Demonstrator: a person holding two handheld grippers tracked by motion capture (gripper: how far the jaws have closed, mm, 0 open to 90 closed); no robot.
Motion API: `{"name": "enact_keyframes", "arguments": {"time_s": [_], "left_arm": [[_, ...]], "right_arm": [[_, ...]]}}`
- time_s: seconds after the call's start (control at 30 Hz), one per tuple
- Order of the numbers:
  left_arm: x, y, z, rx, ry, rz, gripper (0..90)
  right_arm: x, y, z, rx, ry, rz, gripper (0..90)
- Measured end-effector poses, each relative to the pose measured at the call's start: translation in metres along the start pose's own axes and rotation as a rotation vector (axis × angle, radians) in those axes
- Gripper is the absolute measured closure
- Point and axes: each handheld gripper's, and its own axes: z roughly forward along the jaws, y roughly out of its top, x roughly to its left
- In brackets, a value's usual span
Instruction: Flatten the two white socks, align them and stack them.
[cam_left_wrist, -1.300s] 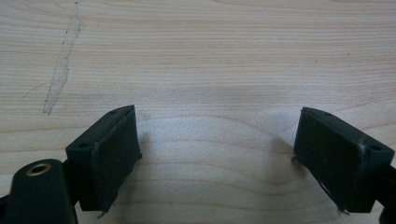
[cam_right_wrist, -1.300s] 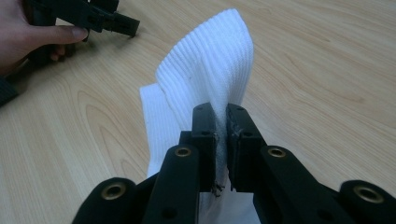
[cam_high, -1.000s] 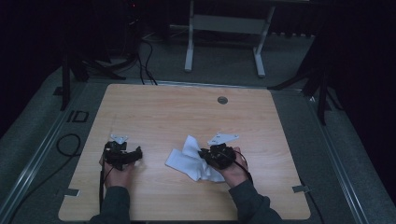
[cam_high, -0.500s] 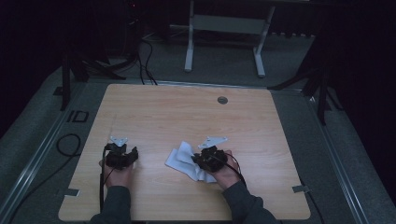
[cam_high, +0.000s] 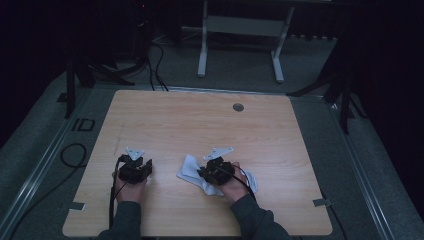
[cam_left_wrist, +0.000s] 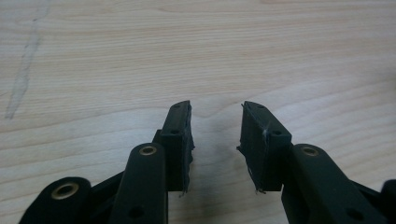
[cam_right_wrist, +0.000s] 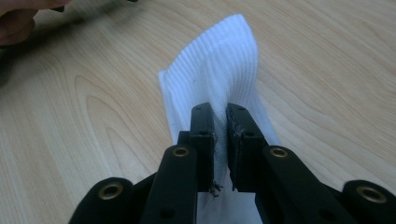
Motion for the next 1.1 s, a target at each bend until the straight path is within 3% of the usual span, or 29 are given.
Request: {"name": "enact_keyframes", "arguments": {"time_s": [0.37,0.5,0.57,0.6,0.67,0.7,0.93,1.1], "left_arm": [[-0.015,0.001,-0.006,-0.005,-0.061,0.071,66.1],[-0.033,0.002,-0.01,-0.02,-0.135,0.143,72.3],[-0.033,0.002,-0.01,-0.02,-0.135,0.143,74.1],[-0.049,0.001,-0.009,-0.02,-0.179,0.201,77.5],[-0.054,0.001,-0.009,-0.018,-0.188,0.215,80.3],[-0.062,0.001,-0.007,-0.007,-0.194,0.243,81.6],[-0.069,-0.002,-0.001,0.031,-0.185,0.256,86.4],[-0.071,0.0,-0.007,-0.018,-0.218,0.263,88.0]], "right_arm": [[0.0,0.001,0.011,-0.006,0.01,0.043,80.9],[-0.003,-0.001,0.017,0.0,0.001,0.07,80.4],[-0.003,-0.002,0.018,0.002,-0.002,0.071,80.4],[-0.004,-0.003,0.02,0.009,-0.006,0.078,80.3],[-0.004,-0.003,0.02,0.01,-0.005,0.079,79.8],[-0.004,-0.003,0.021,0.01,-0.006,0.079,79.1],[-0.005,-0.004,0.025,0.023,-0.024,0.081,77.9],[-0.007,-0.006,0.028,0.035,-0.026,0.085,78.9]]}}
